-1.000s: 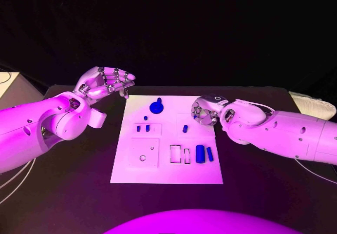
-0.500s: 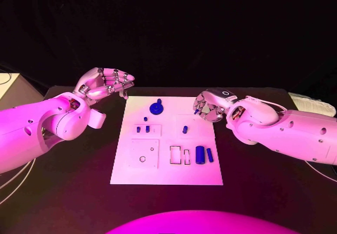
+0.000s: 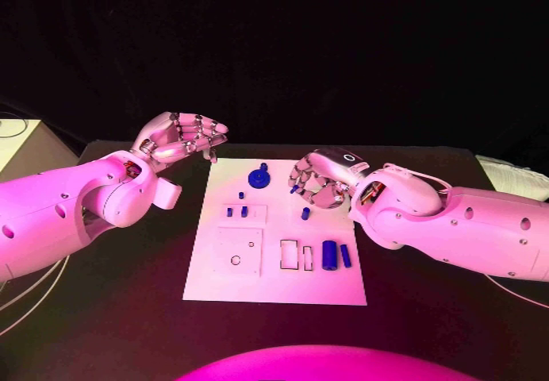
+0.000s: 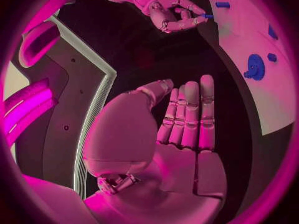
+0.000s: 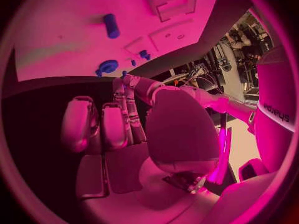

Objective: Assemble the parts on the task board

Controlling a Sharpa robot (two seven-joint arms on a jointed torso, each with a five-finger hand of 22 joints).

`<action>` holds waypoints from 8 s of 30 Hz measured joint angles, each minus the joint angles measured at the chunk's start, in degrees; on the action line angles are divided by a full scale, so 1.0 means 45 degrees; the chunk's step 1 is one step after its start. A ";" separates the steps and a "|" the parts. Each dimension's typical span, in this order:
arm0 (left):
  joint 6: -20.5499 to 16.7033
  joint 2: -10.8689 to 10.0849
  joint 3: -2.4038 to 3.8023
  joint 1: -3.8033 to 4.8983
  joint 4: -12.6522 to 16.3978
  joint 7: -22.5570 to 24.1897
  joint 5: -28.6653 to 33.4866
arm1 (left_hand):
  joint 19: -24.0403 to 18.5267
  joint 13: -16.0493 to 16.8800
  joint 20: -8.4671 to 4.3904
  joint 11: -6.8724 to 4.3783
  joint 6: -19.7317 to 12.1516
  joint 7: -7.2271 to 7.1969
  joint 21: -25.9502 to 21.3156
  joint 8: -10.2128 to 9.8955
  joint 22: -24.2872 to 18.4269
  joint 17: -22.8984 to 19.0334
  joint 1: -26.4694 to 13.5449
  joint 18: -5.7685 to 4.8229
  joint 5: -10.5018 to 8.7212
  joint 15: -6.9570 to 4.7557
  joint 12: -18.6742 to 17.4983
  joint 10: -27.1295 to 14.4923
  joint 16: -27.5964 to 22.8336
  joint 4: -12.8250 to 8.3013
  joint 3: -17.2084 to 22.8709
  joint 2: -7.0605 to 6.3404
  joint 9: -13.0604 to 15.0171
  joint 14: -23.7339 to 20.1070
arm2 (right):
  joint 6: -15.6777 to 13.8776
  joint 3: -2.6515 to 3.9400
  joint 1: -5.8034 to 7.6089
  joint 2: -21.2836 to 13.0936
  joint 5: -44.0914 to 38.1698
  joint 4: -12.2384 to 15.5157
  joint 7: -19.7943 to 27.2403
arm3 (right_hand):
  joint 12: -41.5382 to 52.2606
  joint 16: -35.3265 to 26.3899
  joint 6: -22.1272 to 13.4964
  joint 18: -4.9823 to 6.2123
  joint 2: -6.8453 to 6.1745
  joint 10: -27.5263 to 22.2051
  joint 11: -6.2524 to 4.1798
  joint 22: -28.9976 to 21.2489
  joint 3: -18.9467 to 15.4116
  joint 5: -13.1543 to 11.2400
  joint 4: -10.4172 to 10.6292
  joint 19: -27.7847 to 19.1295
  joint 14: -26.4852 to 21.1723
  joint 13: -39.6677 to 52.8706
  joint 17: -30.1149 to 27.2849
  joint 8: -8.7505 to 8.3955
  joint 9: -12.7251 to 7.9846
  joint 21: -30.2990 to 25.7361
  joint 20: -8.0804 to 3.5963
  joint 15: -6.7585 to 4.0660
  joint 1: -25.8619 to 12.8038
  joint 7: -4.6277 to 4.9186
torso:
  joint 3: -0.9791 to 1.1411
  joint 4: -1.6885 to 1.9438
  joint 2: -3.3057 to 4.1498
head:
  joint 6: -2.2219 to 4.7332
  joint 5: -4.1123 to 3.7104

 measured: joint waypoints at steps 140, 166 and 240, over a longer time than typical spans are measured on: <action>0.0185 0.0440 -0.0036 -0.0034 -0.0215 -0.0314 0.0227 | 0.0000 -0.0098 0.0000 0.0048 0.0001 -0.0001 0.0000 0.0000 0.0004 -0.0026 0.0000 -0.0002 0.0000 0.0000 -0.0048 -0.0048 -0.0084 -0.0070 -0.0073 0.0000 -0.0043 0.0000 | 0.1445 -0.0103 -0.0163 -0.1014 0.0947 -0.0270 0.0800 | 0.0325 -0.1890 -0.1934 0.0700 -0.1157 -0.3448 0.0620 -0.3415 -0.2724 0.1006 -0.0023 -0.1645 -0.1063 -0.0207 -0.3802 -0.1983 0.0065 -0.4063 0.0544 0.0584 -0.0613 0.0638 | 0.0000 -0.0055 -0.0015 | -0.0441 0.0775; 0.0284 0.0494 -0.0045 -0.0103 -0.0269 -0.0319 0.0225 | 0.0000 -0.0097 0.0000 0.0048 0.0002 -0.0001 0.0000 0.0000 0.0003 -0.0025 0.0000 -0.0002 0.0000 0.0000 -0.0047 -0.0047 -0.0084 -0.0069 -0.0073 0.0000 -0.0041 0.0000 | 0.2327 -0.0224 -0.0366 -0.0164 0.0262 -0.0930 0.0672 | 0.1324 -0.0757 -0.1356 0.0497 -0.0092 -0.2663 0.0428 -0.2126 -0.4526 0.0658 0.1227 -0.0856 -0.0542 -0.0205 -0.3033 -0.2525 -0.0088 -0.2993 0.0363 0.0407 0.1224 0.0446 | -0.0038 0.0004 -0.0009 | -0.0507 0.0807; 0.0323 0.0622 -0.0046 -0.0106 -0.0326 -0.0346 0.0230 | 0.0000 -0.0150 0.0000 0.0047 0.0001 -0.0002 0.0000 0.0051 0.0019 -0.0031 0.0000 -0.0002 0.0000 0.0000 -0.0107 -0.0047 -0.0084 -0.0069 -0.0072 0.0000 -0.0071 0.0000 | -0.0089 -0.0169 -0.0724 0.1978 0.2163 0.0415 0.1011 | 0.0728 0.0221 0.0484 0.0098 -0.0243 -0.0608 0.0400 0.0340 -0.0099 -0.0527 0.0317 -0.0046 -0.0049 0.0083 -0.1787 -0.1488 0.0468 -0.0486 -0.0045 0.0001 0.0649 0.0042 | -0.0023 -0.0035 -0.0013 | -0.0668 0.1332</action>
